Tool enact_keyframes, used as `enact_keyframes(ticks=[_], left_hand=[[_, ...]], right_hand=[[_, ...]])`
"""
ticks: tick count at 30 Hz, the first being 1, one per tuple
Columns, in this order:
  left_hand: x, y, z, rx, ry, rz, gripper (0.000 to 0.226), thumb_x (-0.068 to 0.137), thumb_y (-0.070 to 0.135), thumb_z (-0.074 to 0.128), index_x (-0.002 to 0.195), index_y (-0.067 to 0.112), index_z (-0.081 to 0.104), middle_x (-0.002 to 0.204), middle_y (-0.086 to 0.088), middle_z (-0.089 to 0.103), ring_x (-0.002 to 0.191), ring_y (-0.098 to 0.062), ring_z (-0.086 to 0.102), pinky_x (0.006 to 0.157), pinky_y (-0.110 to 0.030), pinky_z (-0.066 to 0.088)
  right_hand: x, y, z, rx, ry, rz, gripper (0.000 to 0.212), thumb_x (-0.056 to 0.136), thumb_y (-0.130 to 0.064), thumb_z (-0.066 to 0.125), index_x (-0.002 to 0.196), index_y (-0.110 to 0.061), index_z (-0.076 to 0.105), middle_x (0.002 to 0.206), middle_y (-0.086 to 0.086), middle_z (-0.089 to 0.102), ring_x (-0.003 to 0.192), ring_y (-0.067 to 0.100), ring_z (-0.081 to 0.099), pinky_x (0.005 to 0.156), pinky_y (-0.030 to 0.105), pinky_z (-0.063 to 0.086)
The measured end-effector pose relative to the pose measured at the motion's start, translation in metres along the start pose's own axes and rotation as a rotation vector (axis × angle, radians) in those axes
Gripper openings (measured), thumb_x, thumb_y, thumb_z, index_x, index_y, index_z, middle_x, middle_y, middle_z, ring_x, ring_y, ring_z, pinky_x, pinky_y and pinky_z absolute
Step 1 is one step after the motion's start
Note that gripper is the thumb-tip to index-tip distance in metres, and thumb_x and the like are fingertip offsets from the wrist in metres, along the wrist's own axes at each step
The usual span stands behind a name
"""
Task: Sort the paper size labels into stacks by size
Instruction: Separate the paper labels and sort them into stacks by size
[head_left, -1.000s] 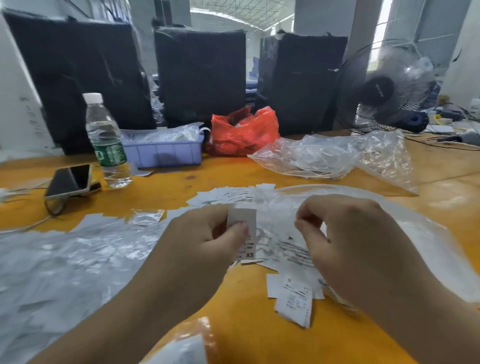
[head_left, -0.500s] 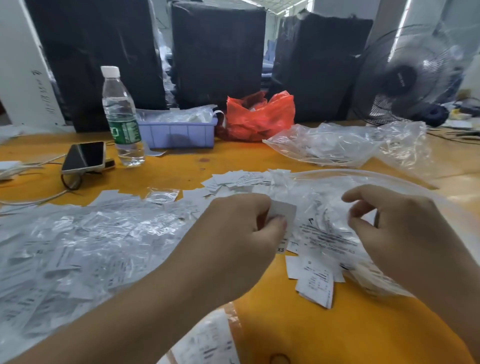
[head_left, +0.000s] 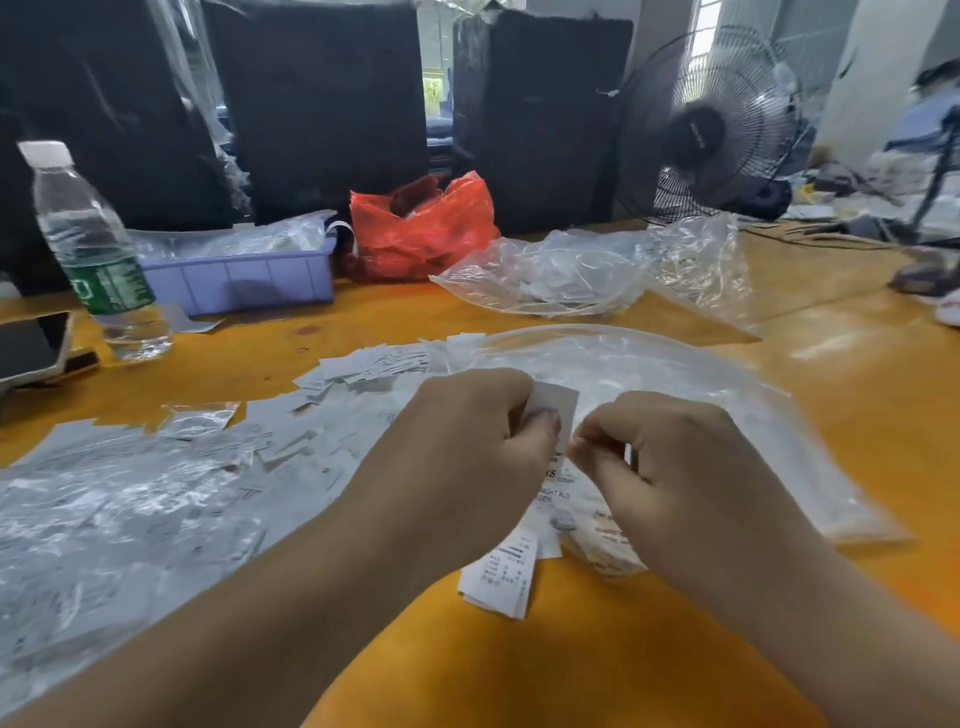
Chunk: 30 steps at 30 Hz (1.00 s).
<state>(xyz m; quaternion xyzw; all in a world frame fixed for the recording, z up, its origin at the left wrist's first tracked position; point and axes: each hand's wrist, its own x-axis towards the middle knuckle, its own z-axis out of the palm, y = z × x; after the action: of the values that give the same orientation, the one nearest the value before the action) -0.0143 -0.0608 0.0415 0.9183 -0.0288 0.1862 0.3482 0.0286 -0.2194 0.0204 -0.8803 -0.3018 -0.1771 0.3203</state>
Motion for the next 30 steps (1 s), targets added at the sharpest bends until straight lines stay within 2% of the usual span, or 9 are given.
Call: enact_keyframes(ticks=[2,5,7,10,13,15,18,26,30], left_hand=[[0.003,0.0,-0.001,0.002,0.032,0.002,0.038,0.094,0.031,0.055,0.061,0.015,0.043,0.053,0.008,0.043,0.044,-0.008,0.035,0.04,-0.02,0.029],[0.005,0.0,-0.005,-0.004,0.097,0.011,0.035,0.094,0.03,0.053,0.064,0.014,0.049,0.055,0.002,0.048,0.044,-0.009,0.037,0.039,-0.021,0.029],[0.005,-0.001,-0.008,-0.003,0.118,-0.005,0.031,0.095,0.031,0.053,0.07,0.012,0.056,0.06,-0.004,0.057,0.045,-0.014,0.043,0.039,-0.023,0.03],[0.001,-0.001,-0.011,0.006,0.104,-0.037,0.028,0.096,0.032,0.052,0.075,0.014,0.06,0.067,-0.004,0.064,0.062,-0.021,0.061,0.051,-0.038,0.048],[-0.005,0.0,-0.014,-0.008,0.099,-0.06,0.029,0.096,0.032,0.052,0.075,0.013,0.06,0.071,-0.005,0.065,0.069,-0.026,0.065,0.059,-0.051,0.052],[-0.006,-0.002,-0.017,-0.026,0.108,-0.067,0.028,0.096,0.031,0.053,0.076,0.012,0.061,0.071,-0.005,0.066,0.068,-0.027,0.065,0.06,-0.051,0.052],[-0.007,-0.002,-0.02,-0.026,0.114,-0.068,0.027,0.097,0.031,0.053,0.077,0.013,0.062,0.071,-0.005,0.066,0.066,-0.026,0.065,0.052,-0.042,0.049],[-0.008,0.0,-0.016,0.015,0.088,-0.079,0.029,0.096,0.033,0.052,0.074,0.016,0.058,0.072,-0.004,0.065,0.07,-0.024,0.065,0.061,-0.047,0.05],[-0.006,0.0,-0.014,0.026,0.077,-0.071,0.028,0.097,0.033,0.051,0.076,0.016,0.059,0.071,-0.004,0.064,0.07,-0.025,0.064,0.062,-0.048,0.05]], right_hand=[[-0.001,0.003,0.0,0.016,-0.007,0.014,0.017,0.093,-0.018,0.061,0.077,-0.02,0.067,0.07,-0.009,0.059,0.067,0.009,0.054,0.058,0.03,0.043],[-0.002,0.003,-0.001,0.048,0.014,0.031,0.017,0.093,-0.01,0.058,0.09,-0.022,0.071,0.079,-0.01,0.067,0.062,0.002,0.051,0.054,0.023,0.037],[-0.002,0.001,-0.002,0.022,0.024,0.03,0.02,0.092,-0.009,0.059,0.097,-0.022,0.072,0.082,-0.007,0.07,0.061,0.004,0.052,0.055,0.021,0.036],[0.0,-0.002,-0.002,0.001,0.012,0.047,0.028,0.09,-0.004,0.059,0.107,-0.023,0.071,0.084,-0.01,0.07,0.07,0.007,0.059,0.059,0.016,0.041],[-0.001,-0.006,-0.001,0.038,0.011,0.063,0.032,0.09,-0.003,0.062,0.112,-0.024,0.068,0.084,-0.013,0.067,0.064,-0.005,0.054,0.059,0.009,0.04],[-0.002,-0.01,0.0,0.057,0.017,0.052,0.032,0.09,-0.003,0.062,0.114,-0.025,0.066,0.083,-0.015,0.066,0.059,-0.009,0.052,0.057,0.007,0.042],[-0.002,-0.015,0.0,0.068,0.032,0.04,0.039,0.091,-0.001,0.059,0.121,-0.025,0.061,0.087,-0.015,0.064,0.058,-0.007,0.051,0.06,0.005,0.042],[-0.003,-0.016,0.0,0.056,0.012,0.041,0.063,0.091,-0.002,0.056,0.144,-0.03,0.035,0.121,-0.016,0.045,0.071,-0.01,0.042,0.07,0.001,0.038],[-0.005,-0.018,-0.004,0.091,0.066,0.016,0.058,0.089,-0.003,0.062,0.136,-0.031,0.045,0.116,-0.017,0.05,0.073,-0.011,0.048,0.071,0.0,0.039]])
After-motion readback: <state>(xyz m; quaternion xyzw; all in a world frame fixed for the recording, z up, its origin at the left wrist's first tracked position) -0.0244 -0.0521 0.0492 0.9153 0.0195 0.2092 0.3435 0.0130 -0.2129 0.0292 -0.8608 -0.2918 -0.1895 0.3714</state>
